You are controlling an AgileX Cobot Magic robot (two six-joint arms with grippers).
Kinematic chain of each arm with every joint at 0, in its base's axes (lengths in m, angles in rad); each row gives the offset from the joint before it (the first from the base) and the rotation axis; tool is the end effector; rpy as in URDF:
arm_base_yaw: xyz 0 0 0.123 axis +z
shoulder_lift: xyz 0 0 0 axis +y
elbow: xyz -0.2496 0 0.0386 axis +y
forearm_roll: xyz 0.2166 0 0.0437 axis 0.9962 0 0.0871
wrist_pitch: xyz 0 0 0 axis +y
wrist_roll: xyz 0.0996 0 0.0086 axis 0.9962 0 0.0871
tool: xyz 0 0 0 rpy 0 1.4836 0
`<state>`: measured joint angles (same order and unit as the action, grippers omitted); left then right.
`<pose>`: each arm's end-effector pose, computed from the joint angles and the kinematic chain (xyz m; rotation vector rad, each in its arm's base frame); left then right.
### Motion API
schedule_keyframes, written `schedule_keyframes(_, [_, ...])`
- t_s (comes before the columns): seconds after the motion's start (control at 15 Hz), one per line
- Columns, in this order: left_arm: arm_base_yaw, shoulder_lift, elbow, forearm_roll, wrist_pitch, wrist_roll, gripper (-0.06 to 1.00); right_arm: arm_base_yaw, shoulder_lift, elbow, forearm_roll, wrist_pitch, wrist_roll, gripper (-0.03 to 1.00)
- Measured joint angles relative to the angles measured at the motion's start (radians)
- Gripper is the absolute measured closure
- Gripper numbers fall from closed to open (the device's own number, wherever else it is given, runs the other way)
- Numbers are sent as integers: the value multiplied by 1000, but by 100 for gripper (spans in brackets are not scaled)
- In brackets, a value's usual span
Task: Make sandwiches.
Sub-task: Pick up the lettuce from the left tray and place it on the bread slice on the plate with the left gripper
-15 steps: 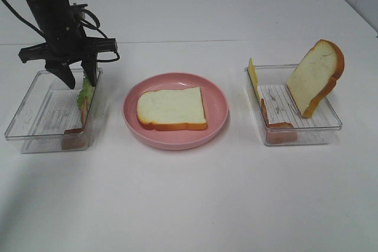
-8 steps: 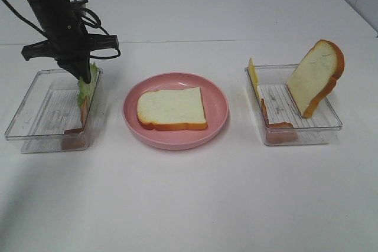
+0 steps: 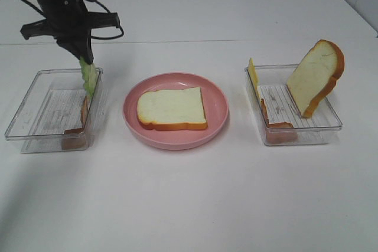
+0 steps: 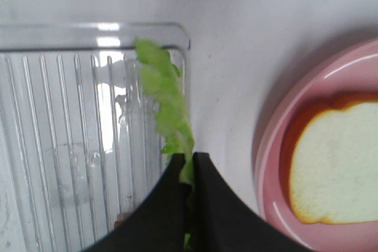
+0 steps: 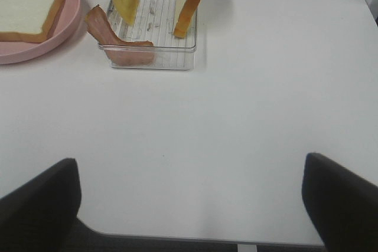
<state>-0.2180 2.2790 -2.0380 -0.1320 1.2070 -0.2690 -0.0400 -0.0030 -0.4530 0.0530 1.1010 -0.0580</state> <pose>0.4204 -0.1057 0.1812 -0.1257 2.9551 -0.2595 0.0104 0.0043 0.2426 -0.0215 2.1272 0.0066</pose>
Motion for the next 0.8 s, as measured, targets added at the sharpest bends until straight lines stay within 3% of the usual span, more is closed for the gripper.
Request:
schedule_keyframes(0.27, [0, -66, -51, -49, 3, 0, 94, 0, 0, 0, 0, 0, 0, -1])
schedule_keyframes(0.33, [0, -143, -53, -101, 4, 8, 94, 0, 0, 0, 0, 0, 0, -1])
schedule_keyframes(0.53, [0, -261, -54, -150, 5, 64, 94, 0, 0, 0, 0, 0, 0, -1])
schedule_keyframes(0.67, [0, -290, -54, -227, 6, 90, 94, 0, 0, 0, 0, 0, 0, -1])
schedule_keyframes(0.8, [0, -284, -38, -385, 8, 137, 94, 0, 0, 0, 0, 0, 0, -1])
